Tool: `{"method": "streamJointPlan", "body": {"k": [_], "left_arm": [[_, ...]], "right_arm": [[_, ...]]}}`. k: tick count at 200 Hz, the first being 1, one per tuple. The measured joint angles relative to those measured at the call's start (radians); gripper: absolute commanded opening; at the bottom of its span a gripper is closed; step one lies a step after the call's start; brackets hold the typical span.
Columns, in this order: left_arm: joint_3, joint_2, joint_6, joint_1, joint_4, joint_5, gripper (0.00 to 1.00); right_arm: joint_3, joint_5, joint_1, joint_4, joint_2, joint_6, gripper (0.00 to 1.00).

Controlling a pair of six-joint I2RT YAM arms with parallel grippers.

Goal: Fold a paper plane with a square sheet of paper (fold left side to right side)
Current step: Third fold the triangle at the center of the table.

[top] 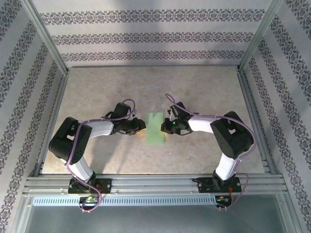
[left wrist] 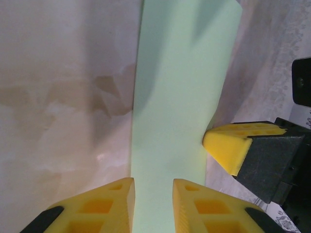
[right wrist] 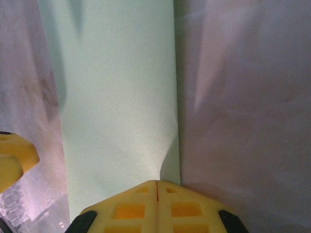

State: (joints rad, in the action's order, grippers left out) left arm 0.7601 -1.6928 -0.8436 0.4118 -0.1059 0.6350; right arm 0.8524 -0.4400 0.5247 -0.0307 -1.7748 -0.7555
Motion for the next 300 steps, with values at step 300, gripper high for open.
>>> {"method": "streamJointPlan", "body": {"k": [300], "left_arm": [[0.117,-0.070,0.062,0.069,0.190,-0.045,0.36]], "right_arm": [[0.001,-0.021,-0.013,0.002,-0.006,0.003,0.00]]}}
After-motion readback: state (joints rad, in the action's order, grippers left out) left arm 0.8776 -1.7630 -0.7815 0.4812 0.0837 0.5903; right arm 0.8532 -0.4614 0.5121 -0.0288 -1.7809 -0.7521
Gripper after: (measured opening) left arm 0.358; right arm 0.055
